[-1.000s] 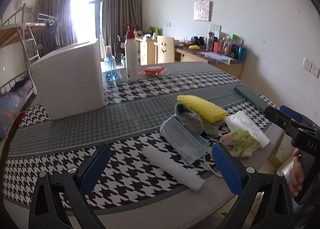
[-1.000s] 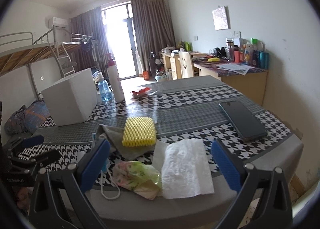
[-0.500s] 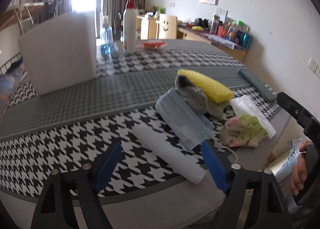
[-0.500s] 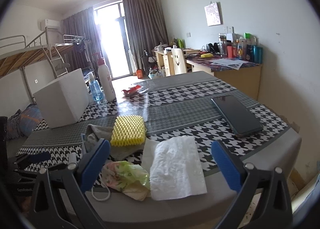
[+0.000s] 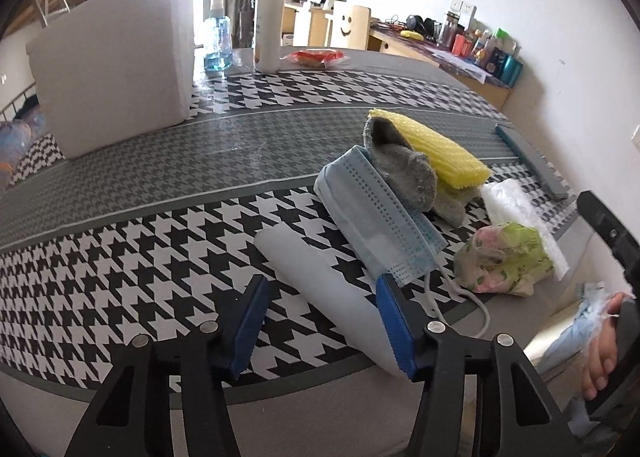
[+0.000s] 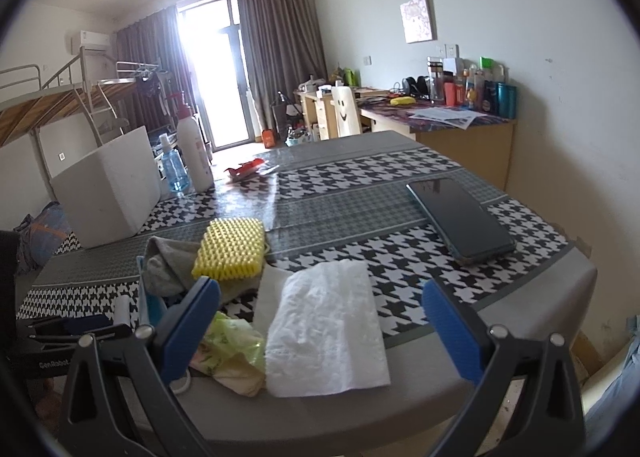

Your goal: Organize soft objects

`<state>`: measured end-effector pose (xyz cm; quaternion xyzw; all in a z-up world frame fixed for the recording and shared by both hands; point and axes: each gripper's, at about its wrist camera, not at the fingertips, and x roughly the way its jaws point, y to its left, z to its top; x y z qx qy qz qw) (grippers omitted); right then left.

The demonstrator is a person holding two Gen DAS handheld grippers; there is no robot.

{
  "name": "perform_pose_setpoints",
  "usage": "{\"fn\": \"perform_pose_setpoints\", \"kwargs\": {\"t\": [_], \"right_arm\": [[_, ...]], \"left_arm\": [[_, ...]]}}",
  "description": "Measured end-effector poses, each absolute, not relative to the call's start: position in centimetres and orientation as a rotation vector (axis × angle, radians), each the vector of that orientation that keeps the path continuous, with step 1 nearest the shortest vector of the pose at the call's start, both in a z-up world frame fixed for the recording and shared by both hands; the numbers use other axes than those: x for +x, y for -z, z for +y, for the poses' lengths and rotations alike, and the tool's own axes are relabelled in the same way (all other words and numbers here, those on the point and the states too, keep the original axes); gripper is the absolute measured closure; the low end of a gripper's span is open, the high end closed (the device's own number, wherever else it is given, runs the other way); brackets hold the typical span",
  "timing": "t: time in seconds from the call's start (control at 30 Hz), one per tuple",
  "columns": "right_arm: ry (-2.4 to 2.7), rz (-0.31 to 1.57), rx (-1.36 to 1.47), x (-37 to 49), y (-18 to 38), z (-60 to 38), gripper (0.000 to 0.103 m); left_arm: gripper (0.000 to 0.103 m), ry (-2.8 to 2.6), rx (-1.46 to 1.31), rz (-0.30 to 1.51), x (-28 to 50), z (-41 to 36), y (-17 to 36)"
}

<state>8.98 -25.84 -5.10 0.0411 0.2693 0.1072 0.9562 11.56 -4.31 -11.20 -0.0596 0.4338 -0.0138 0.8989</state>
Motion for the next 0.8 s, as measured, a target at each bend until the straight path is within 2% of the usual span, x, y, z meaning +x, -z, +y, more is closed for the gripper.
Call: {"fn": "perform_pose_setpoints", "kwargs": {"t": [0.17, 0.4, 0.47, 0.57, 0.8], "right_arm": [[-0.201, 0.561, 0.093, 9.4, 5.5, -26.6, 0.001], [-0.18, 0.647, 0.098, 10.6, 6.9, -27.1, 0.001], [-0.183, 0.661, 0.089, 10.8, 7.1, -26.9, 0.001], [-0.177, 0.688, 0.086, 11.3, 7.6, -26.8, 0.001], [-0.183, 0.756, 0.093, 12.4, 8.5, -26.7, 0.016]], "left_arm": [[0.058, -0.009, -0.077, 0.904, 12.8, -5.0, 11.3], [0.064, -0.02, -0.044, 0.88, 13.2, -5.1, 11.5], [0.072, -0.023, -0.05, 0.866, 13.1, -4.7, 11.5], [0.077, -0.01, -0.068, 0.862, 13.1, -4.0, 11.3], [0.087, 0.002, -0.06, 0.824, 12.4, -3.6, 10.8]]}}
